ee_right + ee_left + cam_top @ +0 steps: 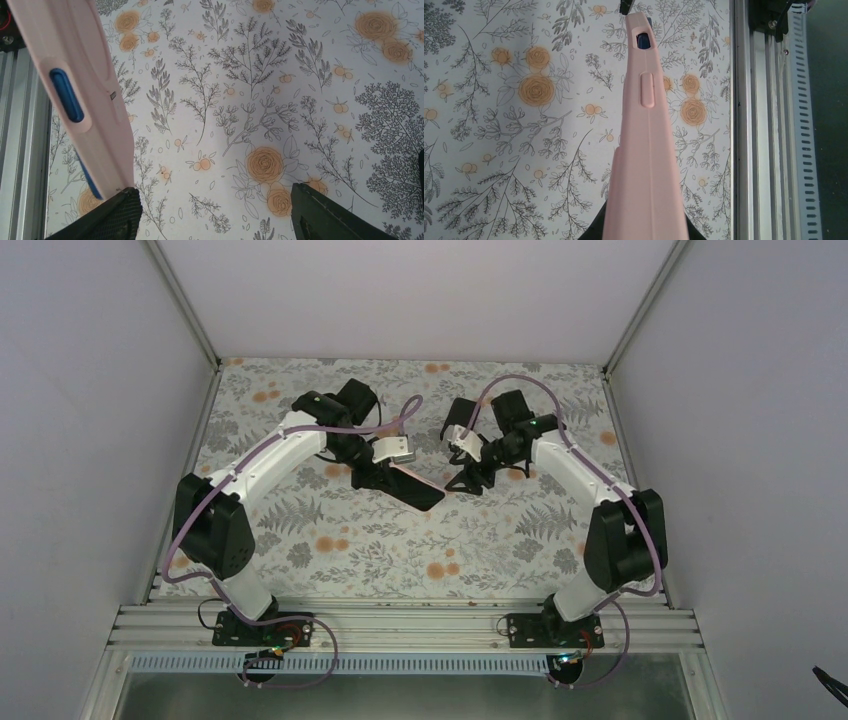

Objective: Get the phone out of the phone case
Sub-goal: Remove the phone case from the phone.

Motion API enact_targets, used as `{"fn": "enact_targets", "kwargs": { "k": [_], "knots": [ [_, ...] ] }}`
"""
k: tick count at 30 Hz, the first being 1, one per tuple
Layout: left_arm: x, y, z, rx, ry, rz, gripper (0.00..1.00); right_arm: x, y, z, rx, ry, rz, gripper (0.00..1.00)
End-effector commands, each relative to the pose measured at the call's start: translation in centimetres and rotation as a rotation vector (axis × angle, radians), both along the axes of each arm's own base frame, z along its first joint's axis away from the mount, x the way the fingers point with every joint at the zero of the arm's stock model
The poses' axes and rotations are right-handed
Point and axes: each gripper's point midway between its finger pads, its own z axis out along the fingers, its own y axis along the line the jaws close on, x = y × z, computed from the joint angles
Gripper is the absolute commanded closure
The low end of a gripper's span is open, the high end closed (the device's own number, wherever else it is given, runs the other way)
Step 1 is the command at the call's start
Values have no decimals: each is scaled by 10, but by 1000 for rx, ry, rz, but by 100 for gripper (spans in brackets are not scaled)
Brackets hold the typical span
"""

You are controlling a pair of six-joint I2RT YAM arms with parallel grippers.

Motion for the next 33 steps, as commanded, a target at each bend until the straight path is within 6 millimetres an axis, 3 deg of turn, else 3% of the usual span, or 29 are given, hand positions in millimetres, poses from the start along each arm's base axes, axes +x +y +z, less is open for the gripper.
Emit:
{"fn": "enact_targets", "kwargs": {
  "k": [1,23,33],
  "knots": [
    [0,-5,15,-56,-44,-19,98,-16,-4,5,-2,-7,32,26],
    [3,-7,14,-57,-32,-12,98,-30,0,0,29,46,73,29],
    [1,-8,16,-66,-28,-14,98,-20,3,-3,33,35,57,29]
  ]
}}
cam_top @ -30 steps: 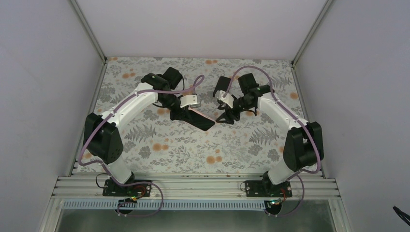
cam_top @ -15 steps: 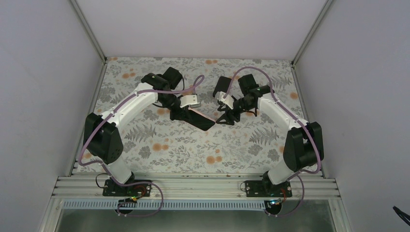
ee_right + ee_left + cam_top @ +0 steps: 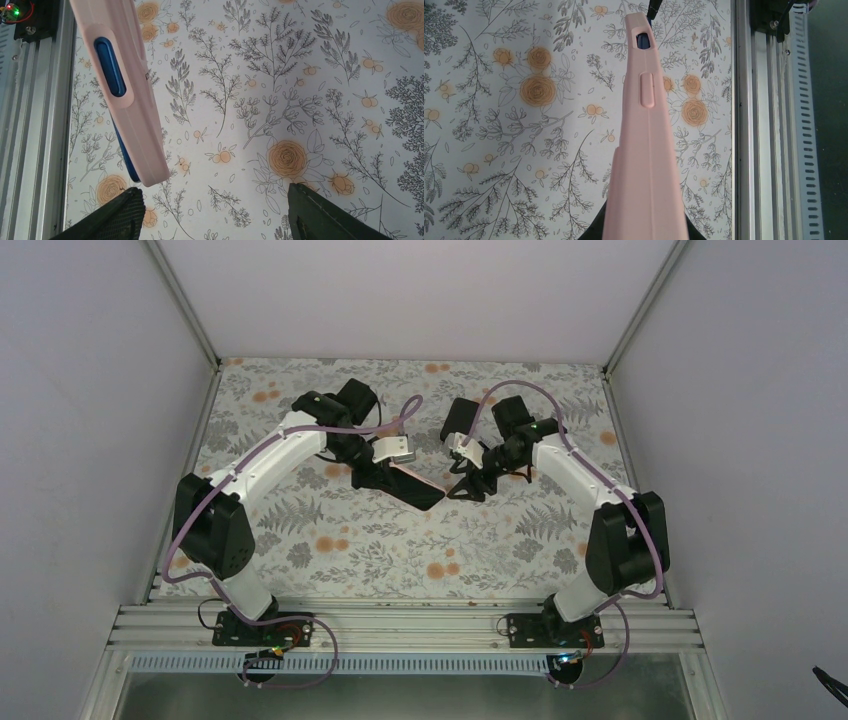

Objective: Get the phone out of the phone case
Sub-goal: Remove the phone case from the phone.

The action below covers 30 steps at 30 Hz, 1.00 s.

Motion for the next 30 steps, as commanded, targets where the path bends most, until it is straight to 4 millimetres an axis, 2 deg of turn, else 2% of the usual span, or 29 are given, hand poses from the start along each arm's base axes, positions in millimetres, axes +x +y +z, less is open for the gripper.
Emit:
{"fn": "enact_targets", "kwargs": {
  "k": [1,9,18,22,23,25,28,30],
  "knots": [
    [0,-9,16,-66,-20,-14,98,2,8,2,36,-1,14,29],
    [1,-12,12,-70,-8,-20,98,10,15,4,38,-12,8,31],
    [-5,-14,16,-89,18,-43,98,41,18,6,-7,-99,-85,31],
    [-12,-17,27,-127,34,-70,98,56,21,15,-13,-129,-111,32],
    [-13,-18,30,-137,33,-77,98,60,22,8,-23,-110,-111,32],
    [-18,-18,36,-153,39,-93,98,66,24,8,-27,-119,-116,32],
    [-21,-18,41,-168,38,-102,98,66,27,10,-11,-113,-93,31],
    [-20,-18,41,-170,36,-103,98,59,33,14,20,-87,-47,30]
  ]
}}
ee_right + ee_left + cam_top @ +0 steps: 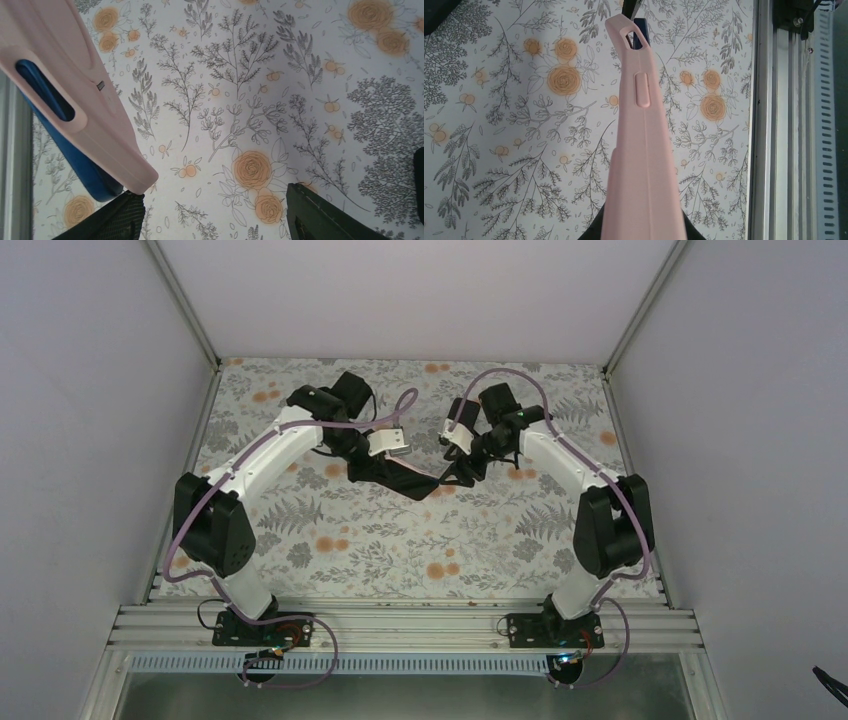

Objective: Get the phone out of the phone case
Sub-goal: Remove the phone case from the phone.

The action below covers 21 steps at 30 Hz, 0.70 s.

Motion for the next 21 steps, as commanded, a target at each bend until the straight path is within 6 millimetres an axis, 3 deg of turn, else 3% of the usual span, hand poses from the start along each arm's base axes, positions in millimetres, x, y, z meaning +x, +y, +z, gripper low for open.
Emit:
{"fn": "enact_targets", "kwargs": {
  "k": [1,8,14,18,21],
  "knots": [
    [-34,-27,37,-196,62,-139,98,14,21,18,84,-55,60,30],
    [-20,-26,28,-158,25,-117,98,-32,69,37,126,-65,218,26],
    [-9,-24,38,-172,-17,-97,98,-39,89,52,225,-5,272,26],
    [16,-15,48,-155,-134,-24,98,-56,98,62,334,90,349,25],
    [48,1,73,-191,-247,68,98,-71,106,75,422,181,415,25]
  ]
}}
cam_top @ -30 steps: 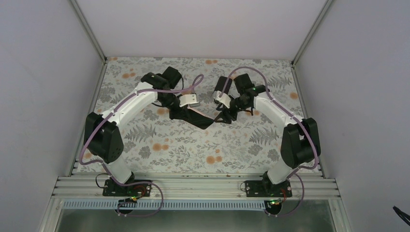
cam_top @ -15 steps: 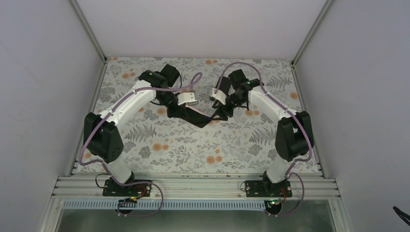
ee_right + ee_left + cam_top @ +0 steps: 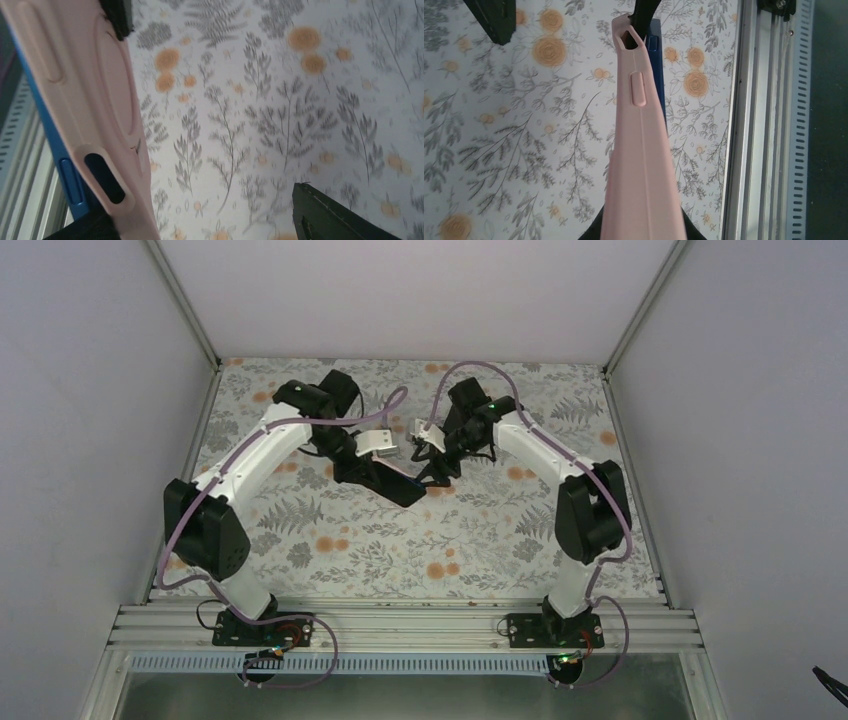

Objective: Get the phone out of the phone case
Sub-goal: Remove the phone case from the phone.

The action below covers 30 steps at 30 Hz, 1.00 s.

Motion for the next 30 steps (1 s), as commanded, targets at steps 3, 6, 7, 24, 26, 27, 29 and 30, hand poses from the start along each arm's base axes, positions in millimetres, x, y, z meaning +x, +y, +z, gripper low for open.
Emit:
{"fn": "enact_targets", "kwargs": {
  "k": [3,6,7,24,26,27,29,30],
  "knots": [
    [85,-11,92,-265,-388,136,98,-62,56,62,350,244,278,24],
    [99,-10,108,-280,-478,176,98,-76,68,71,374,316,344,24],
    [102,-9,111,-283,-499,185,98,-78,71,77,386,334,365,24],
    [165,3,150,-314,-755,384,98,-156,106,117,357,401,519,37],
    [169,3,149,-317,-758,390,98,-166,107,119,346,397,536,40],
    [171,2,148,-318,-757,394,98,-171,107,120,342,395,546,43],
    [173,2,148,-324,-757,402,98,-177,106,119,333,394,557,58],
    [174,1,148,-327,-754,402,98,-178,105,119,332,396,556,77]
  ]
}}
